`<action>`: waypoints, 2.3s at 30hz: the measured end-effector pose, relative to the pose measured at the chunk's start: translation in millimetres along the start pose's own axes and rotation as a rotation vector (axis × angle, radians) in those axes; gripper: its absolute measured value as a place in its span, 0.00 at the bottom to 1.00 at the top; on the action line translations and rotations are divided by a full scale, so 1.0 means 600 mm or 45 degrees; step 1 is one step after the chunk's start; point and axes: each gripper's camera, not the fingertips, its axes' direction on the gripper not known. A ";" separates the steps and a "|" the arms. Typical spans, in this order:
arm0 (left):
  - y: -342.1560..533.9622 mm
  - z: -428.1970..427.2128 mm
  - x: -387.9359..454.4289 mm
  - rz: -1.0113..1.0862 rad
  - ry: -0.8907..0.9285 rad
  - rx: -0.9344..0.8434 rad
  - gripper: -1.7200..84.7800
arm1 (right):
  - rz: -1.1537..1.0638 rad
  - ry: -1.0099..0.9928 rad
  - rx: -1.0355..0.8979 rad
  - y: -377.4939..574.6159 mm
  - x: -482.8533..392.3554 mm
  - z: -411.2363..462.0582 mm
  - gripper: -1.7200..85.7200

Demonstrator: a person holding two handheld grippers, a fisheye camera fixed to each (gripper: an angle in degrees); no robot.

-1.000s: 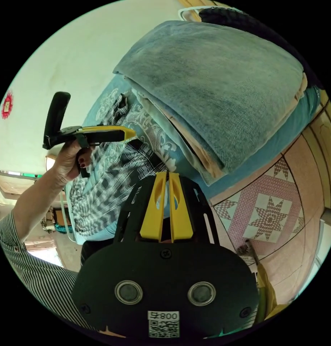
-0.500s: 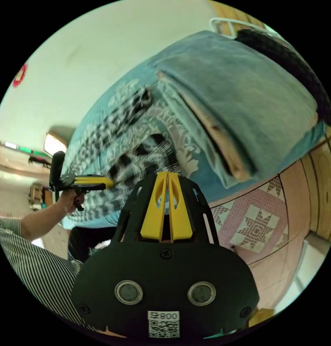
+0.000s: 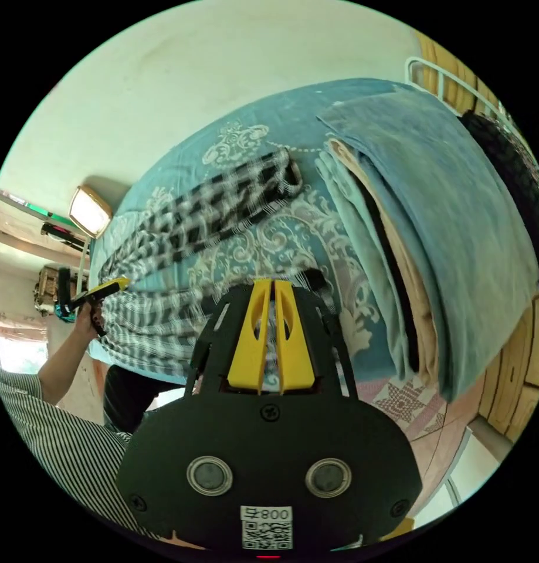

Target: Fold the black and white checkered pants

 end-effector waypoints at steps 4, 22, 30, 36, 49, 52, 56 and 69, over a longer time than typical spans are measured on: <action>-0.065 -0.022 -0.011 -0.022 -0.030 -0.083 0.08 | -0.096 -0.088 -0.046 -0.068 -0.059 0.033 0.04; -0.134 -0.230 0.086 -0.022 0.040 -0.023 0.03 | -0.586 -0.019 -0.287 -0.128 -0.379 0.210 0.02; -0.204 -0.319 0.161 0.073 0.138 0.077 0.03 | -0.384 0.039 -0.136 -0.151 -0.327 0.131 0.03; -0.265 -0.313 0.230 0.166 0.079 -0.072 0.02 | 0.125 0.131 0.094 -0.196 -0.184 0.038 0.09; -0.331 -0.403 0.283 0.136 0.166 -0.097 0.02 | 0.194 0.252 -0.019 -0.249 -0.179 0.036 0.06; -0.347 -0.431 0.300 0.153 0.196 -0.087 0.02 | 0.163 0.240 -0.056 -0.253 -0.187 0.042 0.06; -0.365 -0.485 0.322 0.188 0.261 0.007 0.02 | 0.189 0.197 -0.012 -0.260 -0.194 0.027 0.07; -0.579 -0.589 0.287 -0.003 0.034 0.188 0.02 | -0.072 0.235 0.069 -0.388 -0.307 0.045 0.03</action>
